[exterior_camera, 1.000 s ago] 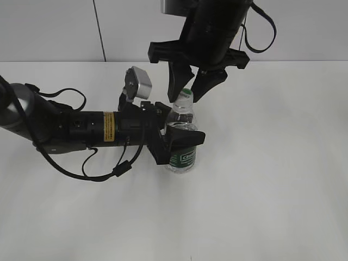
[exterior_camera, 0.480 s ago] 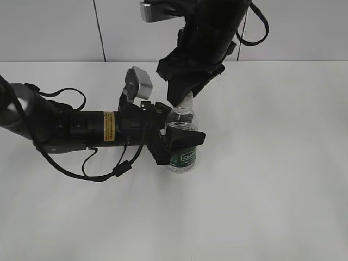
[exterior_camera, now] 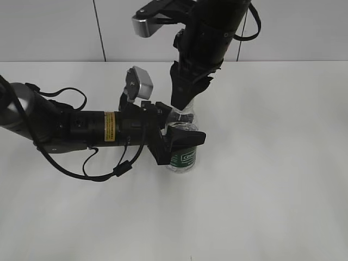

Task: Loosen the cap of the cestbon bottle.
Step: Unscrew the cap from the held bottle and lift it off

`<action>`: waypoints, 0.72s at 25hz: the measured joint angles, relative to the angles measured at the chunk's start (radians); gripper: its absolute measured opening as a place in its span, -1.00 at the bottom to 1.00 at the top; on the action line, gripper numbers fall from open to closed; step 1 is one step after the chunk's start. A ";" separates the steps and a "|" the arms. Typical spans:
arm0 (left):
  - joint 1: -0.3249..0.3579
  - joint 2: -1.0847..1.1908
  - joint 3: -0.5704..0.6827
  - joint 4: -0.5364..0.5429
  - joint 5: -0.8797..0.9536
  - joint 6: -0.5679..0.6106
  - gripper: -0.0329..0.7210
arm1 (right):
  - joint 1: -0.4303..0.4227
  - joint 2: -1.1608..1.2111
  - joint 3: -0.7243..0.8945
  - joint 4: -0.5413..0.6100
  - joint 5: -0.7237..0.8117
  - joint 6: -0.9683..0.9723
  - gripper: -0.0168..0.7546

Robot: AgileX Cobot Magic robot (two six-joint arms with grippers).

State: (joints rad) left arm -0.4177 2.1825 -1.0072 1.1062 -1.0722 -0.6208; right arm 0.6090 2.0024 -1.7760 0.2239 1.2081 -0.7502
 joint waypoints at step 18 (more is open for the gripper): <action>0.000 0.000 -0.001 0.001 0.004 -0.001 0.24 | 0.001 0.000 -0.002 -0.007 0.002 -0.281 -0.17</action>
State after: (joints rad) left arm -0.4177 2.1825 -1.0081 1.1071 -1.0678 -0.6218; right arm 0.6104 2.0024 -1.7780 0.2171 1.2100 -1.0309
